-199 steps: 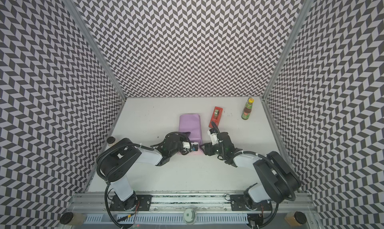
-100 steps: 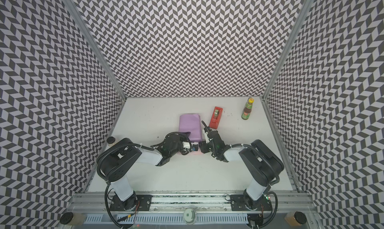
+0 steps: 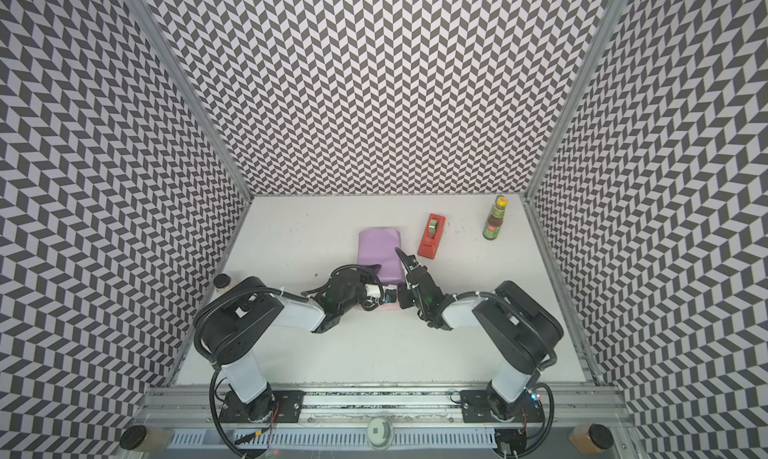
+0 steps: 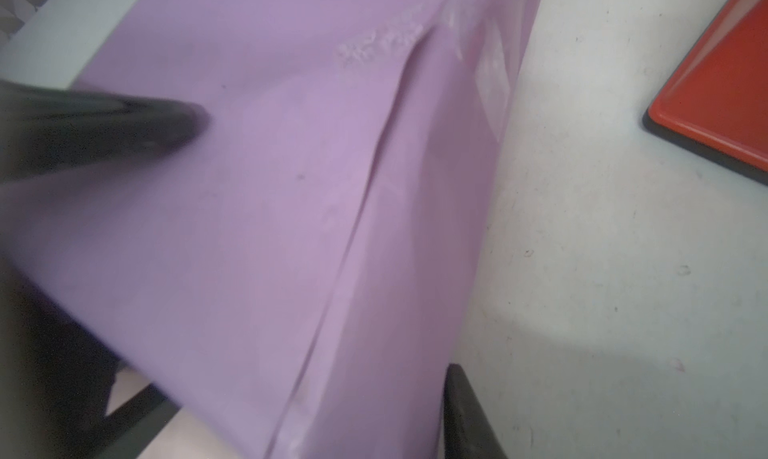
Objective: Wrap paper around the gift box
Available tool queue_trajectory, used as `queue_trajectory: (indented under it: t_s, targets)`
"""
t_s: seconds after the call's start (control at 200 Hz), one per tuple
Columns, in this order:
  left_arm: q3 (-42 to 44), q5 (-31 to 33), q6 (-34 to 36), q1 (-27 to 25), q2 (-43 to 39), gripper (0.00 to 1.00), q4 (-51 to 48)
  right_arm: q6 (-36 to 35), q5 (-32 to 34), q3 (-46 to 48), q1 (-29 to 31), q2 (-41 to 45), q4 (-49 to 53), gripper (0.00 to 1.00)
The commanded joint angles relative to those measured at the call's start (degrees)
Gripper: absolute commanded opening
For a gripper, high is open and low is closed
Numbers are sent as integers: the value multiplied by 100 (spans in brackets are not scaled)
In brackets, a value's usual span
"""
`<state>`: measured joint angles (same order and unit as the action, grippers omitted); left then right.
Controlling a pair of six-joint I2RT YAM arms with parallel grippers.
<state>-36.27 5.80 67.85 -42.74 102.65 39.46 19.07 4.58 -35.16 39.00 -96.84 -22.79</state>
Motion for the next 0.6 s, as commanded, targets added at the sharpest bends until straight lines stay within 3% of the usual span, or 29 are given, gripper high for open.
queue_trajectory:
  t_s: [0.0,0.335,0.521,0.596]
  targets:
    - [190,-31,-49,-24,414,70,-1187,61,245,27,44,-96,-284,19]
    - [186,-25,-62,-26,431,70,-1174,267,623,80,272,-266,-361,7]
    - [177,-18,-71,-26,440,70,-1176,296,597,246,274,208,-224,31]
    - [182,-13,-71,-28,440,70,-1178,302,575,371,274,431,-153,35]
